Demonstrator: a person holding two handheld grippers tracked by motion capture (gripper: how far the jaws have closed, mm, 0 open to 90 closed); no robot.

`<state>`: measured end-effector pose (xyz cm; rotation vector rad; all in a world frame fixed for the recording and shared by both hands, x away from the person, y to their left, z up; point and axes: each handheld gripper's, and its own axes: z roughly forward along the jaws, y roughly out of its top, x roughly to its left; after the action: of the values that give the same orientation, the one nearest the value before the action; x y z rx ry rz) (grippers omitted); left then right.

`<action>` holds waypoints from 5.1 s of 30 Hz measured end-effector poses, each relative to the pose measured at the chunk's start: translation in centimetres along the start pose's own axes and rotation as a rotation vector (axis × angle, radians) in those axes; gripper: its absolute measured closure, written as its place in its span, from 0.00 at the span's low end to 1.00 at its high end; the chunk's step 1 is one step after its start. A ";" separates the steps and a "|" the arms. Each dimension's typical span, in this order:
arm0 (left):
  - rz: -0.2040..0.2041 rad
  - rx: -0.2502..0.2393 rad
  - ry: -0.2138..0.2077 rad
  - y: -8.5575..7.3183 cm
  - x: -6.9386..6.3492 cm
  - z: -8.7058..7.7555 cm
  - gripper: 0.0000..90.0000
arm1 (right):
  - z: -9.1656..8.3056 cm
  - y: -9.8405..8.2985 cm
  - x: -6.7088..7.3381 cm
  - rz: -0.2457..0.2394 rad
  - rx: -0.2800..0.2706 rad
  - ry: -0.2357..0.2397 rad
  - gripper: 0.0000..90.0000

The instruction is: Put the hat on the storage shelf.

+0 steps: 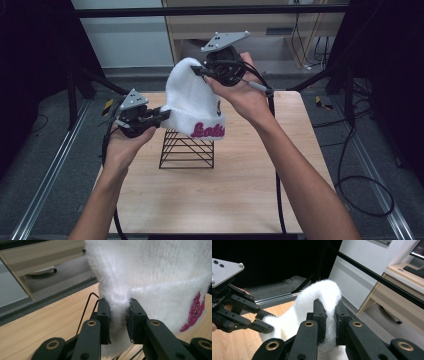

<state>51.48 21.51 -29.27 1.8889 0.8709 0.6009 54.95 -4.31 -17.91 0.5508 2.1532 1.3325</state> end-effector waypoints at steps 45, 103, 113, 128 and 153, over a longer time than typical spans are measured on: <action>-0.037 0.010 0.047 -2.9 1.7 0.4 0.83 | 3.5 -1.3 -0.1 0.008 0.037 0.017 0.92; -0.078 0.131 0.067 -14.6 1.6 2.6 0.92 | 5.2 -10.4 5.6 -0.060 0.209 0.162 0.91; -0.070 0.165 0.068 -15.6 1.6 2.9 0.92 | 5.9 -11.2 6.4 -0.062 0.249 0.184 0.90; -0.090 0.183 0.075 -16.4 1.7 2.6 0.82 | 5.7 -11.4 6.5 -0.044 0.265 0.179 0.75; -0.102 0.224 0.138 -16.2 2.5 0.7 0.10 | 0.7 -12.0 3.6 0.063 0.196 0.020 0.11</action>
<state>48.36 28.03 -44.00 2.0050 1.1581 0.5965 51.89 -6.80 -29.79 0.6902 2.3153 1.1696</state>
